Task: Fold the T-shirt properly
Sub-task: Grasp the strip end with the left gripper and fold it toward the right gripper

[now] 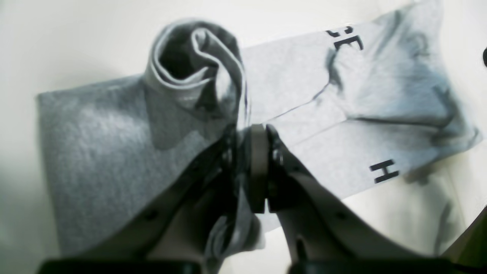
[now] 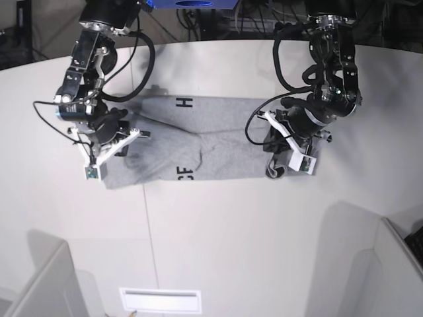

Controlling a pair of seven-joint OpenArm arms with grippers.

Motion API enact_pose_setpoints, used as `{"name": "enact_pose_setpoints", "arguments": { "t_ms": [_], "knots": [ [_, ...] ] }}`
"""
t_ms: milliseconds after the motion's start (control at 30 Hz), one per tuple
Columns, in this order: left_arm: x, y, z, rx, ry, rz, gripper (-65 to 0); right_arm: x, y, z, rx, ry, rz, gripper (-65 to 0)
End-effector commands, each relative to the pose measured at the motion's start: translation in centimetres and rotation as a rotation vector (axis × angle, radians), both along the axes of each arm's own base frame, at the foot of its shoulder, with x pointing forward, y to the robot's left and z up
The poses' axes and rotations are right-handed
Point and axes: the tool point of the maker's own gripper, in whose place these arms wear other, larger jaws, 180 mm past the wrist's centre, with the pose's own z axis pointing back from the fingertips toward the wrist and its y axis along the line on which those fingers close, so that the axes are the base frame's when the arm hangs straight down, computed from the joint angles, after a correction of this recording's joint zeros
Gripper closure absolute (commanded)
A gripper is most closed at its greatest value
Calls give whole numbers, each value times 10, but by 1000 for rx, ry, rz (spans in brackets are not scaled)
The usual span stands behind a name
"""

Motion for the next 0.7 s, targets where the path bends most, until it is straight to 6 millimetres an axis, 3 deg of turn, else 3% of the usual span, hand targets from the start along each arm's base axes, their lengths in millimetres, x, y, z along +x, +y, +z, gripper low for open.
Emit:
{"name": "enact_pose_setpoints", "arguments": {
  "t_ms": [0,667],
  "knots": [
    [7,-4,11,-22,-45,2,0,9,-1,13,1,-54,-3,0],
    [15,-13,2,-68,-16,18,0,7,0,11,4,-45,-3,0]
  ]
}}
